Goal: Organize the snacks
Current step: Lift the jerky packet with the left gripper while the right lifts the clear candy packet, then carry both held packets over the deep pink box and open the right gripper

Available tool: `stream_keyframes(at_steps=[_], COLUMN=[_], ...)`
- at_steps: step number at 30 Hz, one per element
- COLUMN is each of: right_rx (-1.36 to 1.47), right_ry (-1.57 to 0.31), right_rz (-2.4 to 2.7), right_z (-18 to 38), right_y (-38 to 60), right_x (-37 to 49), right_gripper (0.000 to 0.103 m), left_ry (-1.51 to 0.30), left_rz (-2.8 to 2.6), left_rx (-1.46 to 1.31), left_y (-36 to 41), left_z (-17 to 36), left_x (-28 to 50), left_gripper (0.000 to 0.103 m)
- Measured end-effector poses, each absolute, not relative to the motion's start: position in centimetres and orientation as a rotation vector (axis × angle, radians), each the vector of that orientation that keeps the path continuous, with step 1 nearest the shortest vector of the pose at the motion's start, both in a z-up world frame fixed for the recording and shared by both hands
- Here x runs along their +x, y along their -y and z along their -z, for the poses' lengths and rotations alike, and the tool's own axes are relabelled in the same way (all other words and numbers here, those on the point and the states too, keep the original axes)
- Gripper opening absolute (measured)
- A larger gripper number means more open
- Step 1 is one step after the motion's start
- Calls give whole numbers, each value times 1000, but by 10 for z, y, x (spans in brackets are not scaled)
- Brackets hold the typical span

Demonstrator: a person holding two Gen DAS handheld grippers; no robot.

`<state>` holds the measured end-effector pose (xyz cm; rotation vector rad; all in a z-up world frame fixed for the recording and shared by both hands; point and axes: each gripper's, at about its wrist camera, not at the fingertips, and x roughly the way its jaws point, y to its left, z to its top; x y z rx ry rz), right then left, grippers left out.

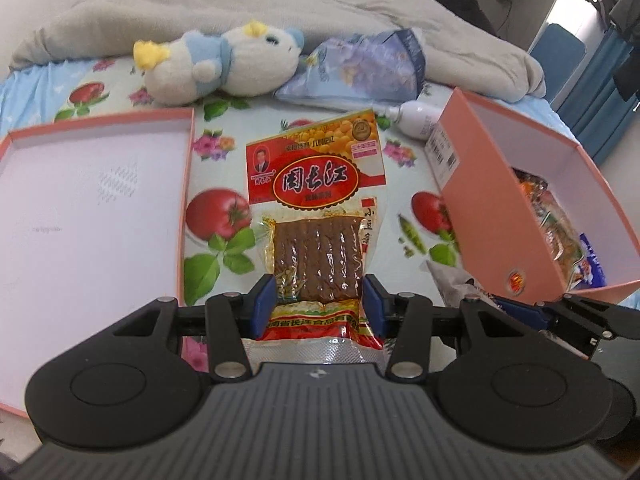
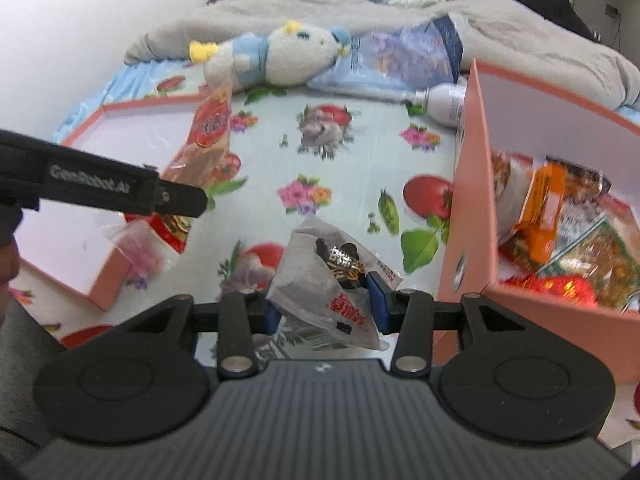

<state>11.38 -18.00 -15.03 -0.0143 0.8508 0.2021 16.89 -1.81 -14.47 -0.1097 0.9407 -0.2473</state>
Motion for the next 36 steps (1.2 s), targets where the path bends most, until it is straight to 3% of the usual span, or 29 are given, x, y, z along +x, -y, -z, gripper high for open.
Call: stream_keyframes(at_steps=[23,31,32,33,36], right_rx=[34,41,44,46,51], right_ry=[-553,-483,-477,-472,-460], right_rz=[-83,-8,-1,7,28], right_z=[9,-18,-19,-21,-22], right_y=[272,318,323,328,343], right_x=[126,132,132,133,136], right_gripper=[46,46,46,46,46], left_ry=[-686,-647,-641,-643,-646], left_rz=[364,452,467,486,517], left_rx=[-97,-84,-79,-77,-70], left_y=[96,147,156,163,187], left_z=[-15,-48,-52,-54,-56], left_x=[199,209,210,212,217], left_gripper=[53,52,48,33,32])
